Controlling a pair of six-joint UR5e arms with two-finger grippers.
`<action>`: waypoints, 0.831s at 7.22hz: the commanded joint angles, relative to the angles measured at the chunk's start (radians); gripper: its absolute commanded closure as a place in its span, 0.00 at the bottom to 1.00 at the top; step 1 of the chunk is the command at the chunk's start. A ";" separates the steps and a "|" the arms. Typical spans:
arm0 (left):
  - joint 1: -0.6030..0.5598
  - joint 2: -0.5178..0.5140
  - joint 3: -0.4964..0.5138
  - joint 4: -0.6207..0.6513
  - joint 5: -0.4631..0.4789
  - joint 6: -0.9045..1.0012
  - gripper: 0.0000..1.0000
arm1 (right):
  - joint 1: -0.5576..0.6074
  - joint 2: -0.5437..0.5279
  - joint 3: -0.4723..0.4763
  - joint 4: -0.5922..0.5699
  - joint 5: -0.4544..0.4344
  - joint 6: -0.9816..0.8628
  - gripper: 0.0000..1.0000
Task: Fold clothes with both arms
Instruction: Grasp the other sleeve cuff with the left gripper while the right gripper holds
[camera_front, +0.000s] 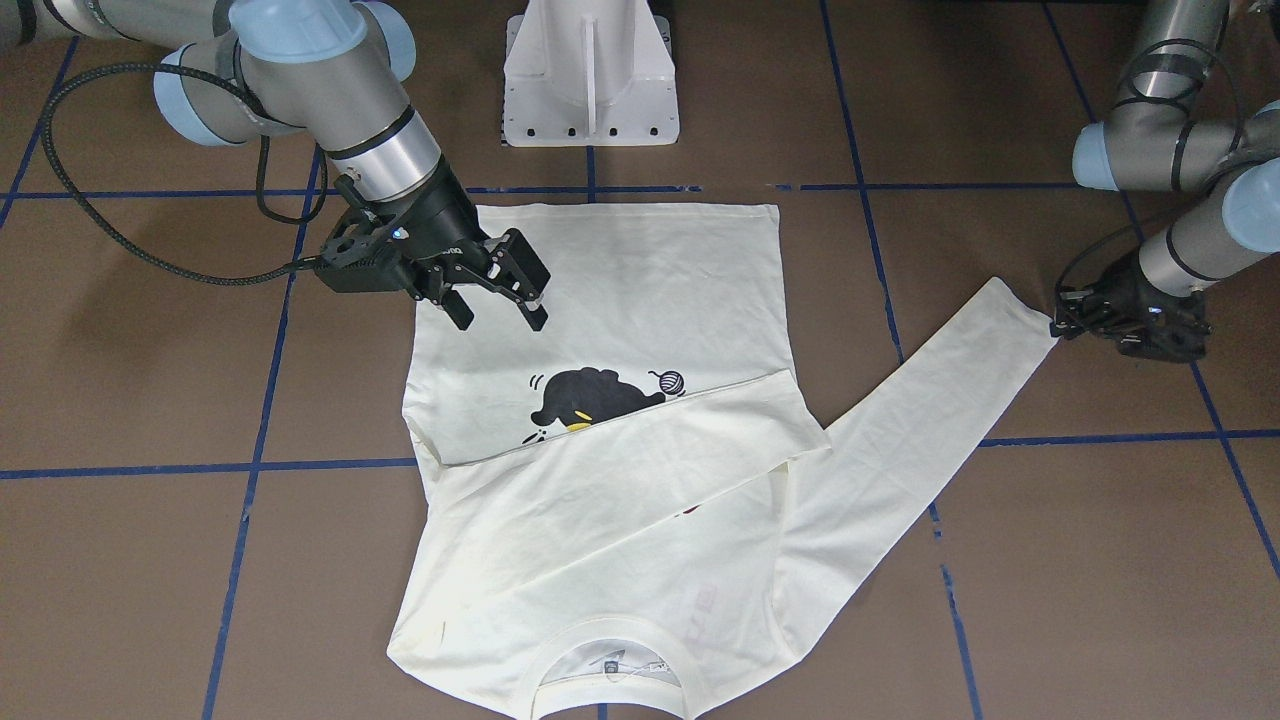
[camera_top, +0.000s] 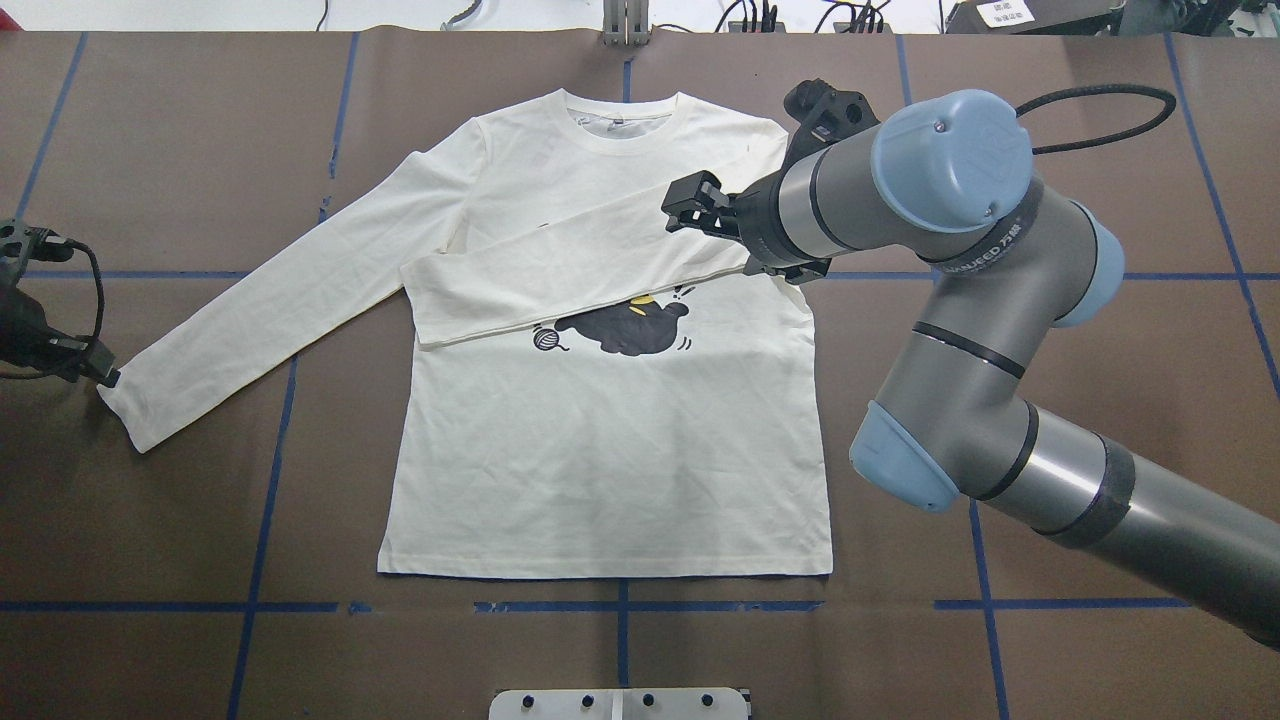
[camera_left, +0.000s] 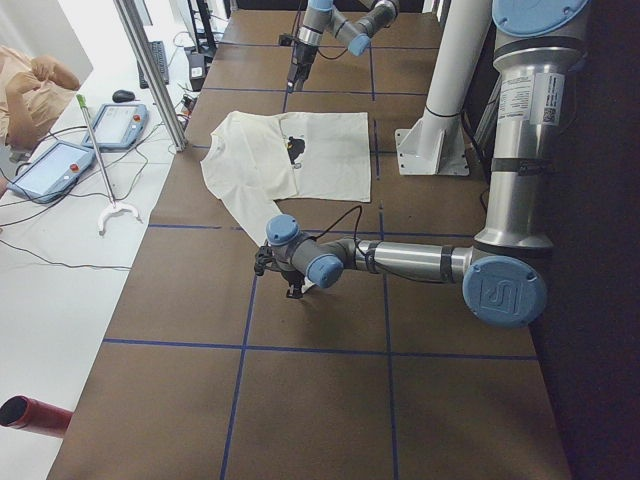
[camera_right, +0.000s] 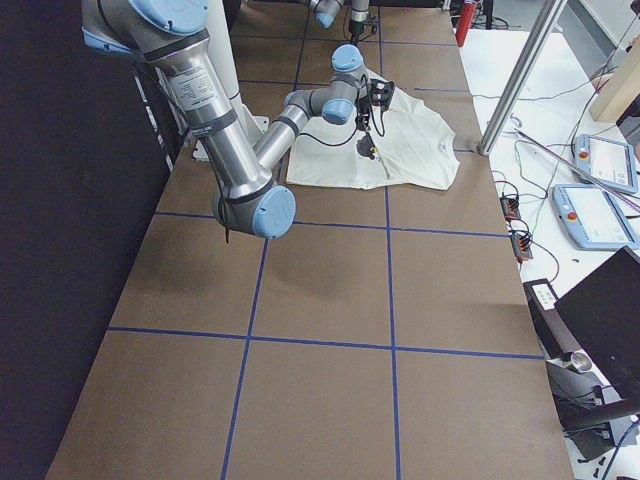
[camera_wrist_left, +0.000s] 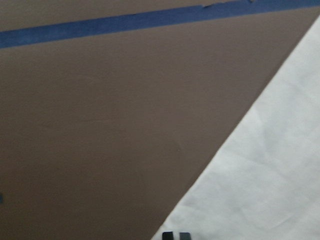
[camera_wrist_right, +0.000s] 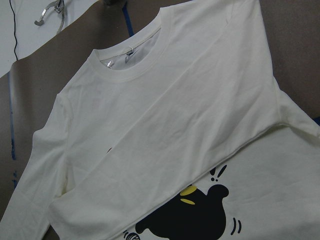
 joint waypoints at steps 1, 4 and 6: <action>0.007 -0.003 0.001 0.000 0.002 -0.003 0.36 | 0.001 0.000 0.003 -0.001 0.000 0.000 0.03; 0.011 -0.003 0.001 0.002 0.001 -0.003 0.41 | 0.003 -0.002 0.005 -0.001 0.000 0.000 0.02; 0.019 -0.003 0.001 0.002 0.001 -0.003 0.59 | 0.003 -0.005 0.005 -0.001 0.000 0.000 0.02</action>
